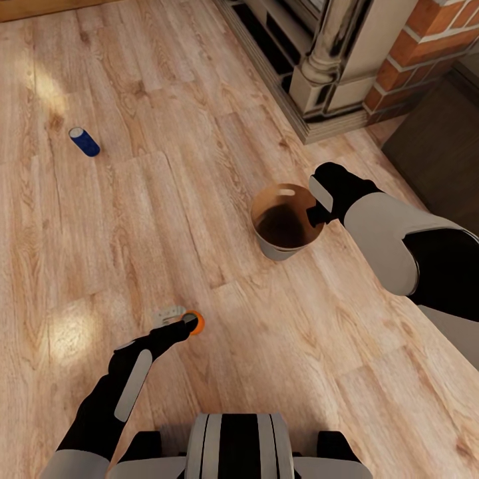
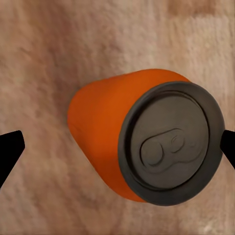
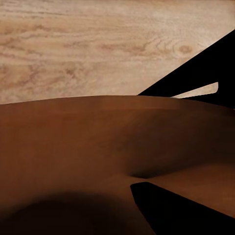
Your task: Put the three can of soda from the living room inside the tash can in the kitchen.
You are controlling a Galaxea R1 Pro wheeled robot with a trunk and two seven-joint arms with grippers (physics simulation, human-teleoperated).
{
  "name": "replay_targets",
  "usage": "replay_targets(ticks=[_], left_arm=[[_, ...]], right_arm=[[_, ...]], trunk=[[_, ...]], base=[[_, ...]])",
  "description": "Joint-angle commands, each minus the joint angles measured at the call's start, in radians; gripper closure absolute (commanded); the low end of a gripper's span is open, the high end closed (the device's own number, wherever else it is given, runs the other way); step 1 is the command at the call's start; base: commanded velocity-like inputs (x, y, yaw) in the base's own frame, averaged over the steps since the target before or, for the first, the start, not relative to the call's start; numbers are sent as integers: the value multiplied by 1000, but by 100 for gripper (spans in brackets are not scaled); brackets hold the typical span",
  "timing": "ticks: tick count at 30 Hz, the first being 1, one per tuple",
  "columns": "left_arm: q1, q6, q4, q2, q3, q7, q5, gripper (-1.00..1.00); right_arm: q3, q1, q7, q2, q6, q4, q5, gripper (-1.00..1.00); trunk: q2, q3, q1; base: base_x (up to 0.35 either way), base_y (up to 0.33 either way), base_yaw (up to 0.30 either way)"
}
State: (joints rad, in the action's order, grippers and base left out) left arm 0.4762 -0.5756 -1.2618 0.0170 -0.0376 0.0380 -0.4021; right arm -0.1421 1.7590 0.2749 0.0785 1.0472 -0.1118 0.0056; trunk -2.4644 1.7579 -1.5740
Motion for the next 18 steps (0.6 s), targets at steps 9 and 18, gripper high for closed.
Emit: replay_targets(ticks=[9,18], left_arm=[[-6,1,38,0,-2,5,29,100],[-5,-2,35,0,-2,5,29,100]], right_arm=[[29,-15,0,0,0,-4,14,100],[29,-15,0,6,0,-5,14,100]], trunk=[[0,11,-6],[0,21,-6]], base=[[0,0,0],[0,0,0]])
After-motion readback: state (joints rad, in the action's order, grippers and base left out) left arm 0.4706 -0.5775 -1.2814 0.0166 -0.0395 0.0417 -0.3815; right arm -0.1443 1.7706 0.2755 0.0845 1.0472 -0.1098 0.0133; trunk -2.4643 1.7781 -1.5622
